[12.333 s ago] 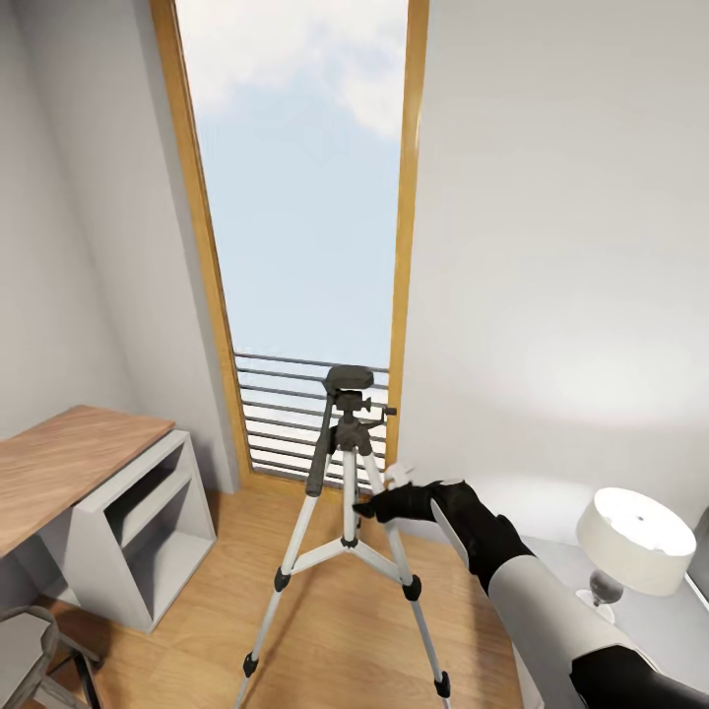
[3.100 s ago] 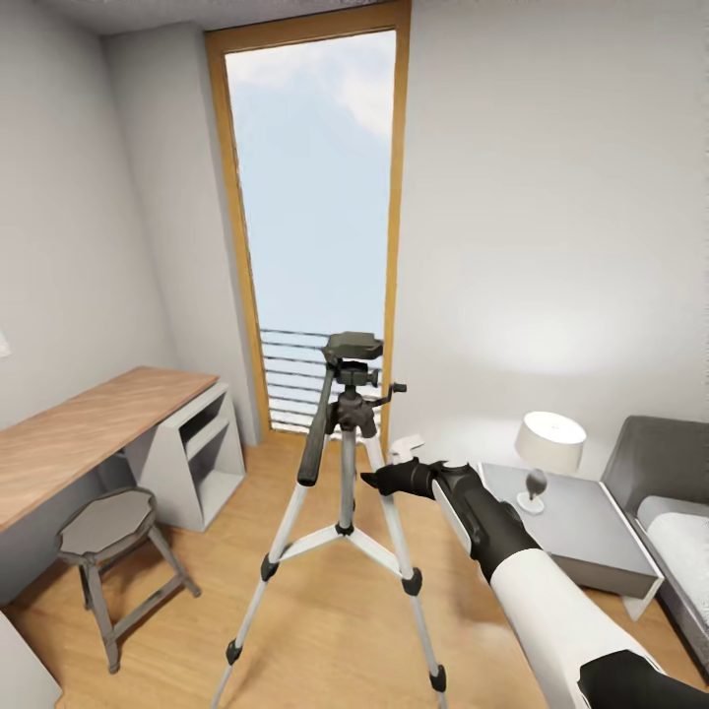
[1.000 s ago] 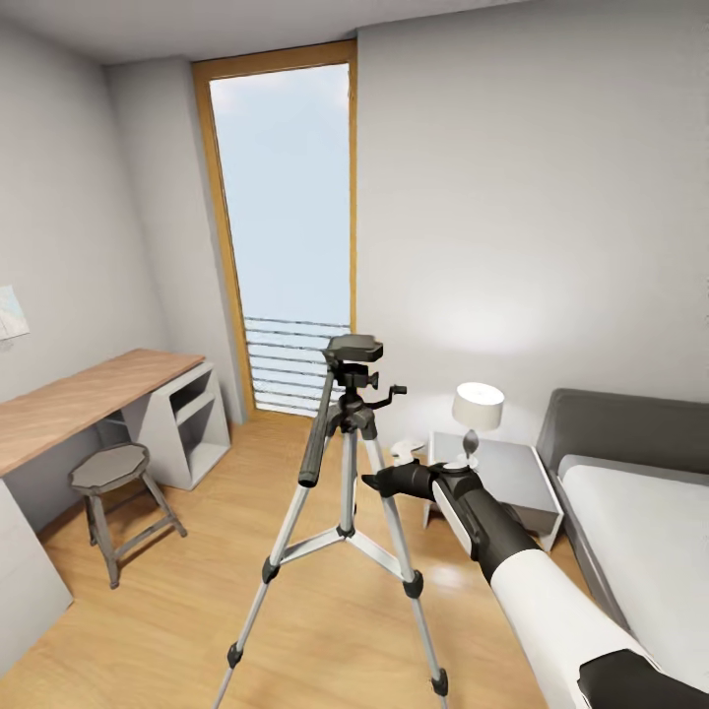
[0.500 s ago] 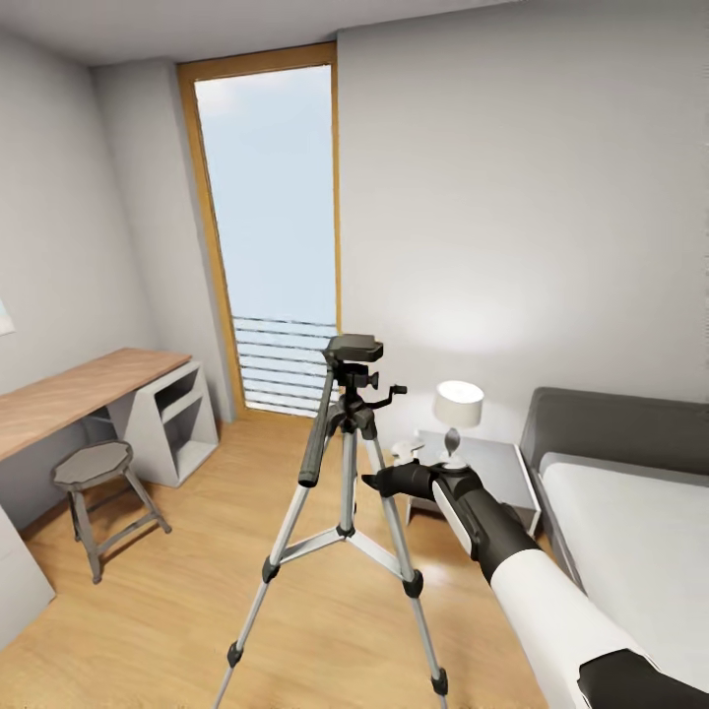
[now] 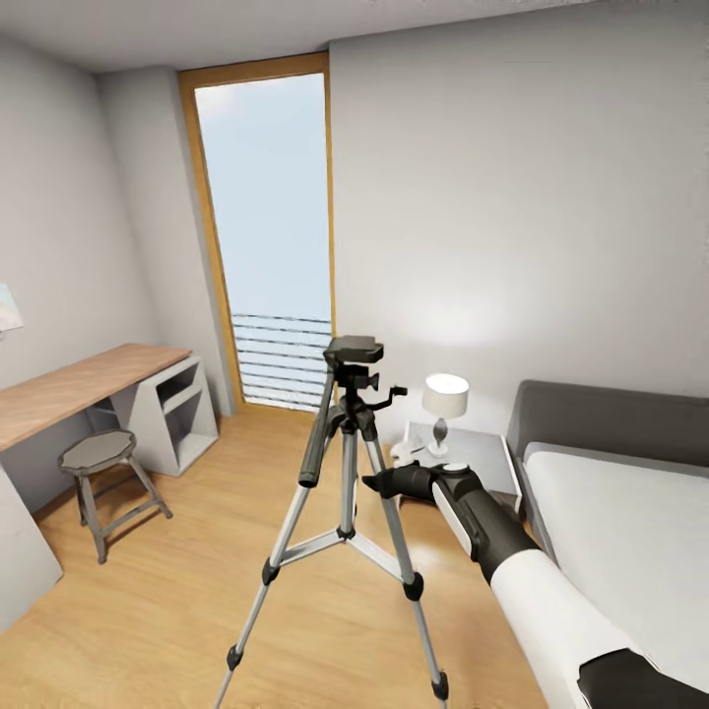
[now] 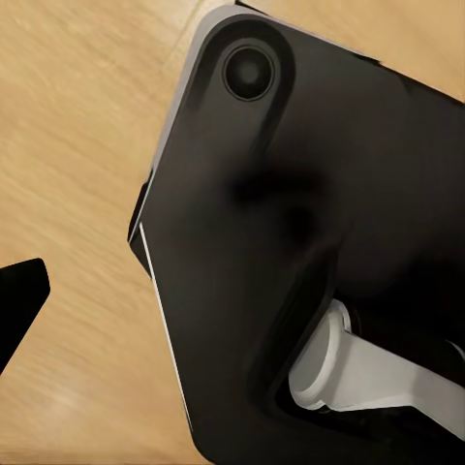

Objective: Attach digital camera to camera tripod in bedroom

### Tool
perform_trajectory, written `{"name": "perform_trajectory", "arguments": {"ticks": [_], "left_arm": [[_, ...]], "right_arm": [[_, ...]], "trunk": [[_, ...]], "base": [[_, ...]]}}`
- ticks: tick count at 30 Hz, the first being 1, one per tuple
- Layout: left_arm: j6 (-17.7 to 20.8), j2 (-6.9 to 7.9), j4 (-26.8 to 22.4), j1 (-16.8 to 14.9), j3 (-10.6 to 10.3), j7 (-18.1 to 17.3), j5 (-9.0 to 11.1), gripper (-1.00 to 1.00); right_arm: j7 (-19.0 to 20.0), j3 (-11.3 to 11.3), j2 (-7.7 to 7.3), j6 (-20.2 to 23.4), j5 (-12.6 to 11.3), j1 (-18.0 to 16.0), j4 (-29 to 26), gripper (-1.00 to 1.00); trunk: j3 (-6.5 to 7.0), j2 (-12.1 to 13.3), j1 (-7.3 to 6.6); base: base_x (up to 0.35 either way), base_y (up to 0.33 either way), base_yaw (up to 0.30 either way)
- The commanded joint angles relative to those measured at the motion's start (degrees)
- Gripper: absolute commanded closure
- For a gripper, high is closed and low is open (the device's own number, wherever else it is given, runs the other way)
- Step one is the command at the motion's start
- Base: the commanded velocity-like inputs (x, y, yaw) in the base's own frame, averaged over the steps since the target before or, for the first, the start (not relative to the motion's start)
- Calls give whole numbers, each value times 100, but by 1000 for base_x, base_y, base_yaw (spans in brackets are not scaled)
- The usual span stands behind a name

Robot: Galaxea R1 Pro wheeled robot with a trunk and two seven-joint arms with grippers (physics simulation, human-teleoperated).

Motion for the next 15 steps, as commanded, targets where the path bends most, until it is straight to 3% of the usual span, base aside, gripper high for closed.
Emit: {"name": "perform_trajectory", "arguments": {"ticks": [1,15], "left_arm": [[-10,1,-4,3,5,2,26,-100],[-10,3,-7,3,10,5,31,-100]], "right_arm": [[2,0,0,30,-31,0,11,100],[-8,4,0,18,-32,-4,105,100]], "trunk": [[-1,-4,1],[-1,-4,1]], "base": [[-104,-15,0],[-23,-3,0]]}}
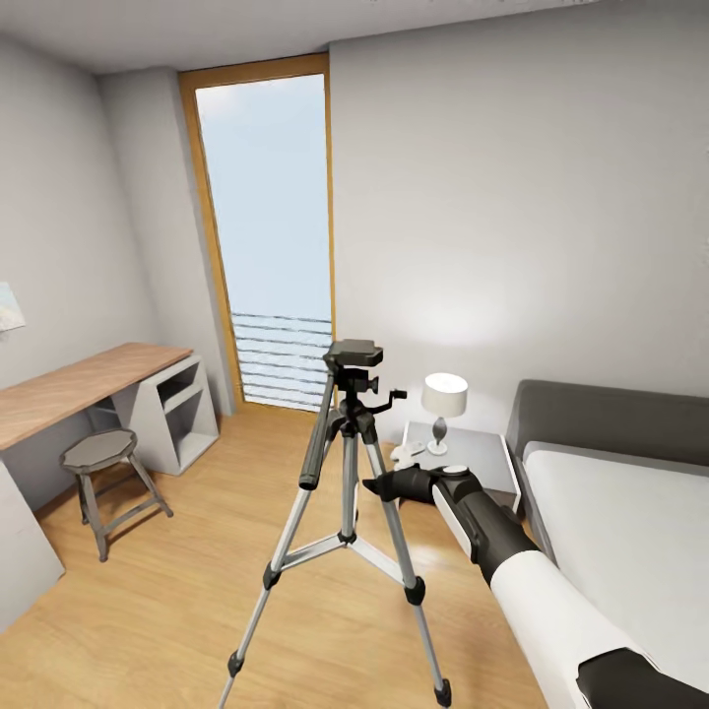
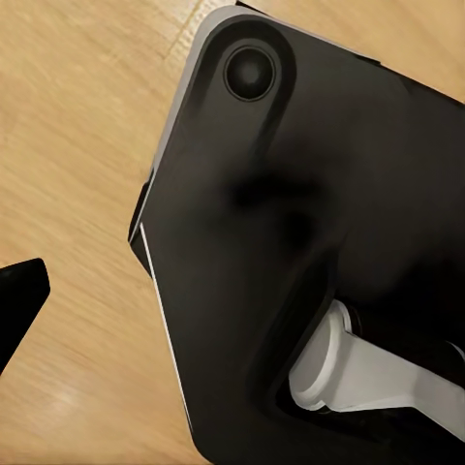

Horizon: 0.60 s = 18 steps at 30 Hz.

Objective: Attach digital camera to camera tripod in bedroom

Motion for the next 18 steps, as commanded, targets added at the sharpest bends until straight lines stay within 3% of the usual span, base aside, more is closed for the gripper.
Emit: {"name": "perform_trajectory", "arguments": {"ticks": [1,11,18], "left_arm": [[-10,-2,-6,3,4,0,24,-100],[-10,-5,-6,3,4,-3,25,-100],[-10,-4,-5,3,4,-1,25,-100]], "right_arm": [[4,-1,0,35,-38,0,-7,100],[-13,-1,5,-86,-49,-1,221,100],[-12,0,8,-646,-41,0,387,100]], "trunk": [[0,-4,2],[0,-4,2],[0,-4,2]], "base": [[-2,0,0],[0,0,0],[0,0,0]]}}
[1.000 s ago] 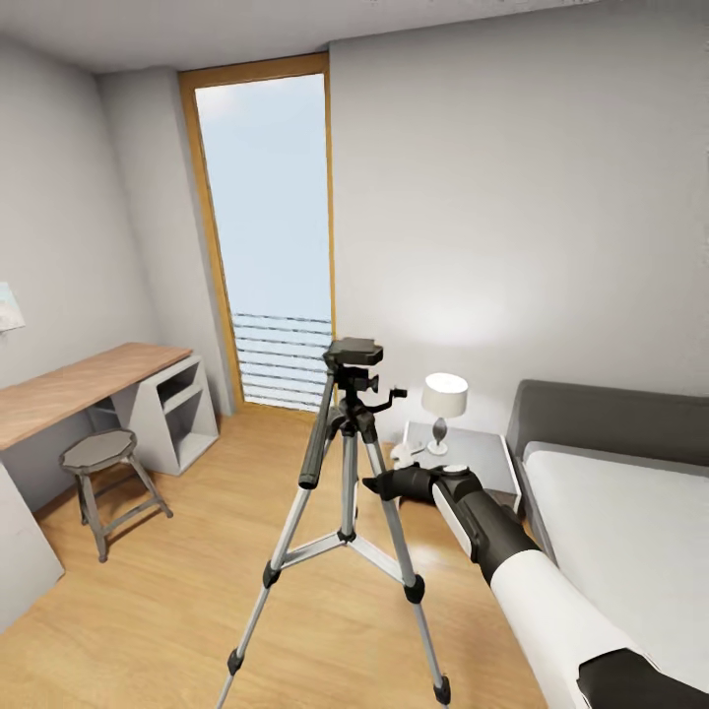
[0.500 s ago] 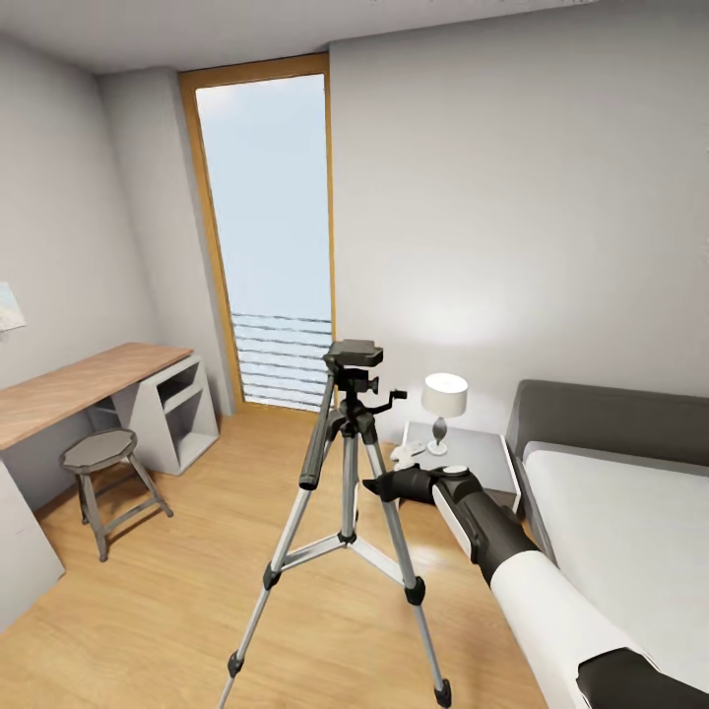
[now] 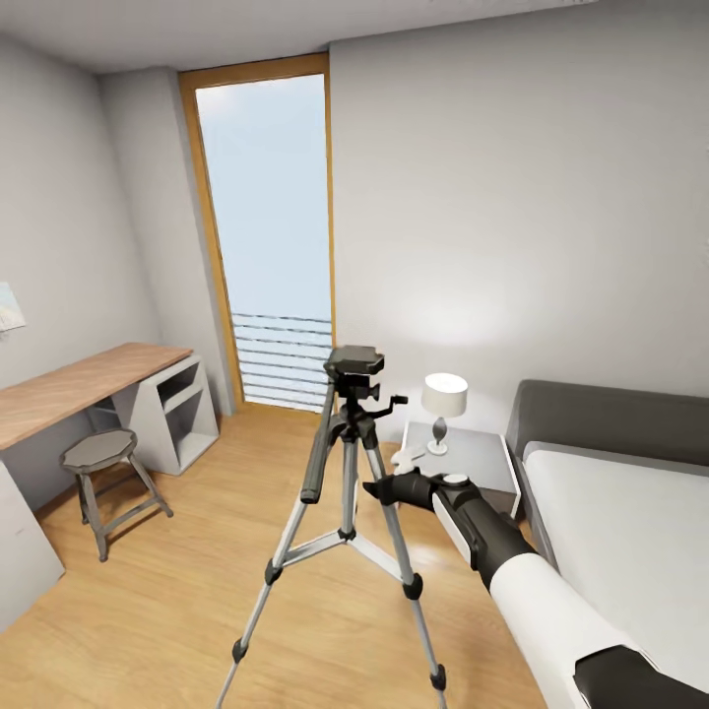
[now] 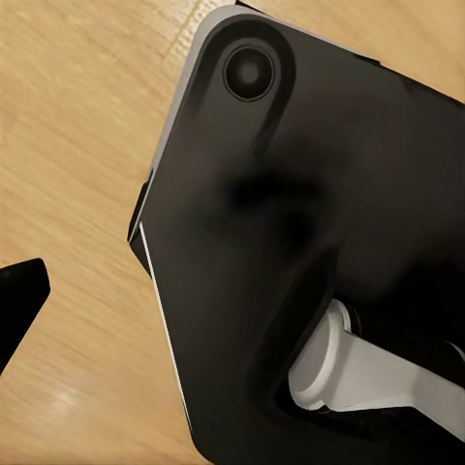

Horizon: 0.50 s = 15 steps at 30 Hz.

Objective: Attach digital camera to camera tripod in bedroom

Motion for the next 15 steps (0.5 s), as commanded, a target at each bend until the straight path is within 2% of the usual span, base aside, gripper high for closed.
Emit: {"name": "perform_trajectory", "arguments": {"ticks": [1,15], "left_arm": [[-10,-2,-3,3,4,1,24,-100],[-10,-2,-7,3,4,0,24,-100]], "right_arm": [[11,-8,1,5,-49,-2,-5,100],[6,-8,1,-100,-53,-1,16,100]], "trunk": [[0,-5,1],[0,-5,1]], "base": [[0,0,0],[0,0,0]]}}
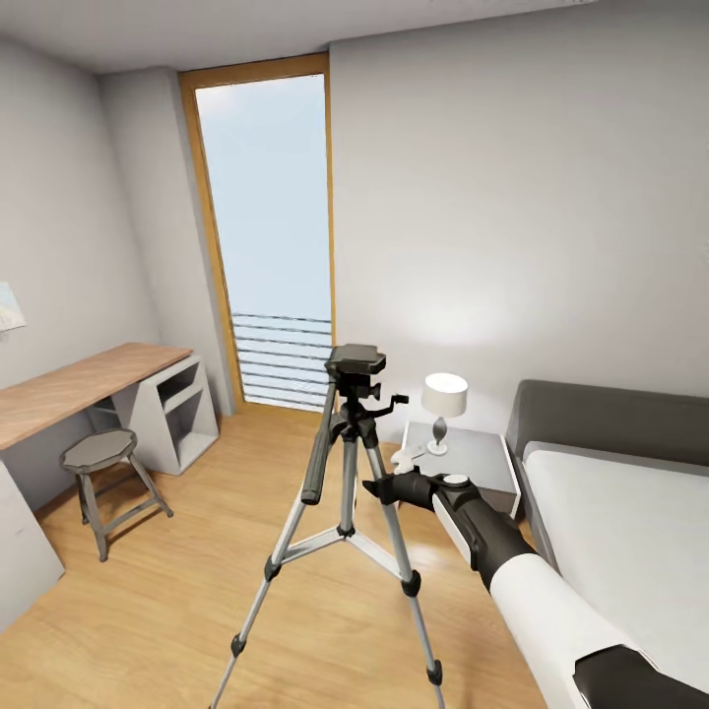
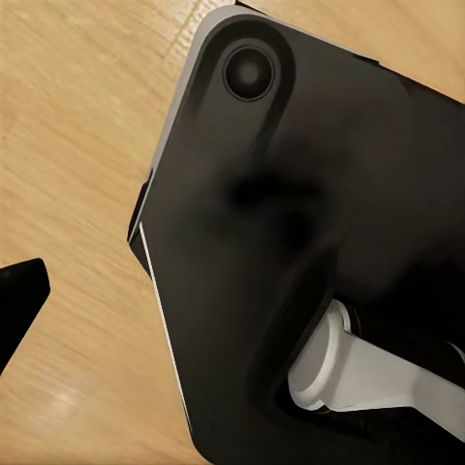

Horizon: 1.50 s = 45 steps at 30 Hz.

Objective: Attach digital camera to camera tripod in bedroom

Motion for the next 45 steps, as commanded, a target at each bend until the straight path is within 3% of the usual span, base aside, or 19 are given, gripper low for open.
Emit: {"name": "perform_trajectory", "arguments": {"ticks": [1,24,45], "left_arm": [[-10,-1,-4,3,4,1,24,-100],[-10,-2,-5,3,4,1,25,-100],[-10,-1,-4,3,4,3,24,-100]], "right_arm": [[6,-3,0,33,-39,0,-11,100],[-160,-11,6,-14,-24,-3,665,100],[-161,-10,8,-226,-38,-2,864,100]], "trunk": [[0,-4,2],[0,-4,2],[0,-4,2]], "base": [[0,0,0],[0,0,0],[0,0,0]]}}
